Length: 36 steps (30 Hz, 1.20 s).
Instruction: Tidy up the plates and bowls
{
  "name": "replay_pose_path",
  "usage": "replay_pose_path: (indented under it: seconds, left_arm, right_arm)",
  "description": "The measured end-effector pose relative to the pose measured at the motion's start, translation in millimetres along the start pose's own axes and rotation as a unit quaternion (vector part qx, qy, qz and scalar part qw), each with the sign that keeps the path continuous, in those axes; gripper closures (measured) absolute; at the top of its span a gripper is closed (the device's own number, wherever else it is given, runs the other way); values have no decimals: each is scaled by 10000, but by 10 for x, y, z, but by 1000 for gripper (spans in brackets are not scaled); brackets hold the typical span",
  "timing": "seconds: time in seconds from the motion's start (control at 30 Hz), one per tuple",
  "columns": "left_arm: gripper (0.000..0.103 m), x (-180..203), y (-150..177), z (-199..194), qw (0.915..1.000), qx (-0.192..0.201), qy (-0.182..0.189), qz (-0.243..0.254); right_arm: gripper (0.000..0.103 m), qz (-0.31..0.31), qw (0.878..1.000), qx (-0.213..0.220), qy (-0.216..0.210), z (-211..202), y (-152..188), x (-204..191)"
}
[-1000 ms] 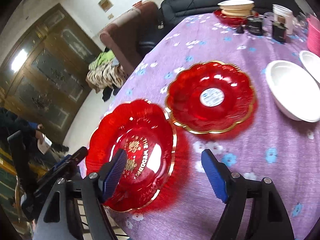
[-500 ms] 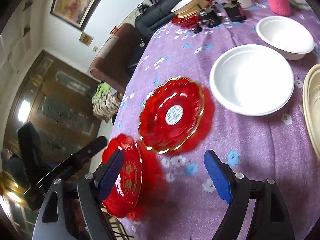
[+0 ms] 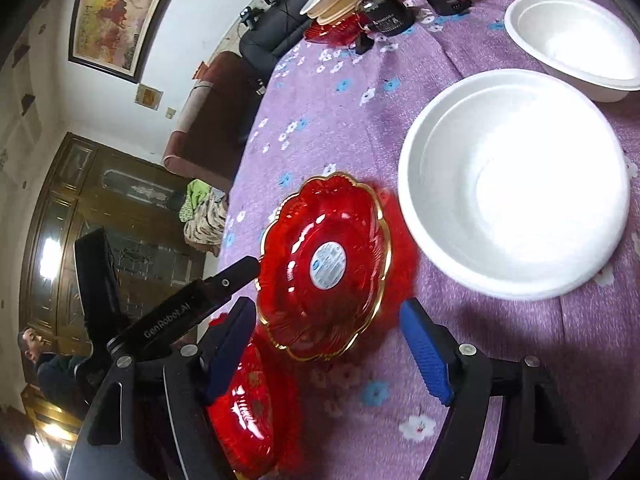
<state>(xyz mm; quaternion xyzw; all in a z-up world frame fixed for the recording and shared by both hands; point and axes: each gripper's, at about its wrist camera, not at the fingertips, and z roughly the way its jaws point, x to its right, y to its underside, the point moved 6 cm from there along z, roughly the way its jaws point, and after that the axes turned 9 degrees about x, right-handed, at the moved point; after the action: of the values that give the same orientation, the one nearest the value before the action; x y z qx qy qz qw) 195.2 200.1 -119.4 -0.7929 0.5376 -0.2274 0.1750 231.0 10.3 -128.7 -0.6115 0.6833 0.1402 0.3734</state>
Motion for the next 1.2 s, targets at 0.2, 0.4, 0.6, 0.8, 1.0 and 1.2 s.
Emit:
replay_pose_path:
  seconds: [0.2, 0.4, 0.6, 0.8, 1.0, 1.2]
  left_arm:
    - [22, -46, -43, 137, 9998, -149, 111, -54]
    - [22, -50, -29, 253, 9997, -244, 44, 71]
    - [48, -19, 51, 349, 9987, -423, -61, 286]
    - [70, -2, 94, 406, 9976, -466, -250, 446]
    - [75, 6, 84, 382, 9973, -371, -339, 531]
    - [79, 38, 26, 249, 9976, -154, -355, 576]
  right_arm:
    - [42, 41, 9999, -108, 123, 163, -46, 74]
    - [55, -40, 9995, -197, 250, 285, -50, 100]
    - [65, -136, 9985, -305, 425, 391, -11, 115]
    - [88, -274, 9968, -388, 644, 453, 22, 151]
    - [95, -380, 9955, -387, 777, 479, 53, 183]
    - [95, -470, 9955, -237, 786, 403, 12, 142]
